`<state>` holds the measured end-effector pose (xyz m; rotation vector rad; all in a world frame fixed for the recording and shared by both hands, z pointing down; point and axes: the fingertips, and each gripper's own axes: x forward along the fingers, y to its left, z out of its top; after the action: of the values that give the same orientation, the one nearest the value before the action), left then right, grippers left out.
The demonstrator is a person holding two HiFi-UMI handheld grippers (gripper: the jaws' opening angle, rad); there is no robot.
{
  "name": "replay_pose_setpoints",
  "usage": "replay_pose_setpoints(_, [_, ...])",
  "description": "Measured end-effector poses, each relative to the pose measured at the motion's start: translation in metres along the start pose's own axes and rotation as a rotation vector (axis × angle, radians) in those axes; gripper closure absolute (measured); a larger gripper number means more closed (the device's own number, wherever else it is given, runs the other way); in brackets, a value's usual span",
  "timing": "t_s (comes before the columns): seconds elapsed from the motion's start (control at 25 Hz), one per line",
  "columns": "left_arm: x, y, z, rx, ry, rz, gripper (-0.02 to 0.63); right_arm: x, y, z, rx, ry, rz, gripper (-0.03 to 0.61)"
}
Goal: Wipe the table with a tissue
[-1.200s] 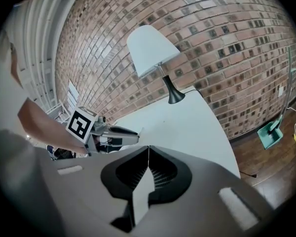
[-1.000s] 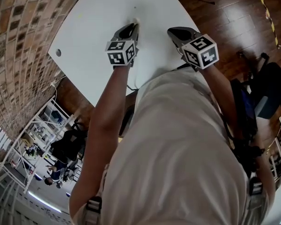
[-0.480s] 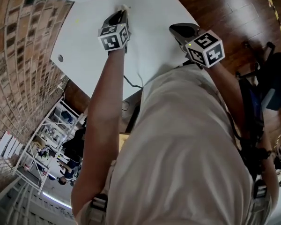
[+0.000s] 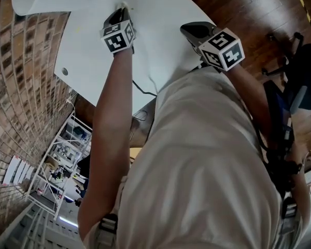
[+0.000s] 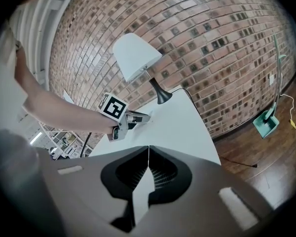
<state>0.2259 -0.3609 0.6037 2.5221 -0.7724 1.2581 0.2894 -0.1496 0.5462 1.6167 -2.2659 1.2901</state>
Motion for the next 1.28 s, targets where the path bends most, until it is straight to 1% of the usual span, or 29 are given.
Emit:
replay_pose_setpoints(0.08, [0.0, -0.006, 0.001, -0.001, -0.001, -0.015, 0.557, -0.001, -0.002, 0.001, 0.002, -0.004, -0.005, 0.569])
replay_pose_setpoints(0.24, [0.001, -0.015, 0.002, 0.064, 0.005, -0.012, 0.56, -0.001, -0.002, 0.0, 0.003, -0.004, -0.009, 0.569])
replay_pose_setpoints(0.44, [-0.001, -0.017, 0.0, 0.094, 0.007, -0.018, 0.56, -0.001, 0.001, 0.001, 0.0, -0.008, -0.009, 0.569])
replay_pose_setpoints(0.64, [-0.001, -0.024, -0.003, 0.079, 0.013, -0.005, 0.562, -0.001, 0.003, 0.0, 0.004, -0.005, -0.007, 0.569])
replay_pose_setpoints(0.84, [-0.002, -0.033, -0.003, 0.062, 0.015, -0.012, 0.563, 0.003, 0.003, -0.002, 0.014, -0.003, -0.008, 0.569])
replay_pose_setpoints(1.0, [-0.003, -0.059, -0.004, 0.099, 0.009, -0.051, 0.563, 0.001, 0.003, 0.0, 0.01, -0.004, -0.008, 0.569])
replay_pose_setpoints(1.08, [-0.005, -0.071, -0.005, 0.102, 0.002, -0.072, 0.563, 0.001, 0.004, 0.0, 0.007, -0.006, -0.008, 0.569])
replay_pose_setpoints(1.16, [-0.006, -0.08, -0.005, 0.081, -0.003, -0.109, 0.563, 0.0, 0.004, 0.0, 0.005, -0.005, -0.012, 0.569])
replay_pose_setpoints(1.24, [-0.009, -0.086, -0.006, 0.053, -0.006, -0.171, 0.56, -0.002, 0.004, -0.001, 0.007, -0.005, -0.017, 0.569])
replay_pose_setpoints(1.28, [-0.011, -0.083, -0.006, 0.043, -0.012, -0.179, 0.56, -0.004, 0.004, -0.001, 0.008, -0.007, -0.02, 0.569])
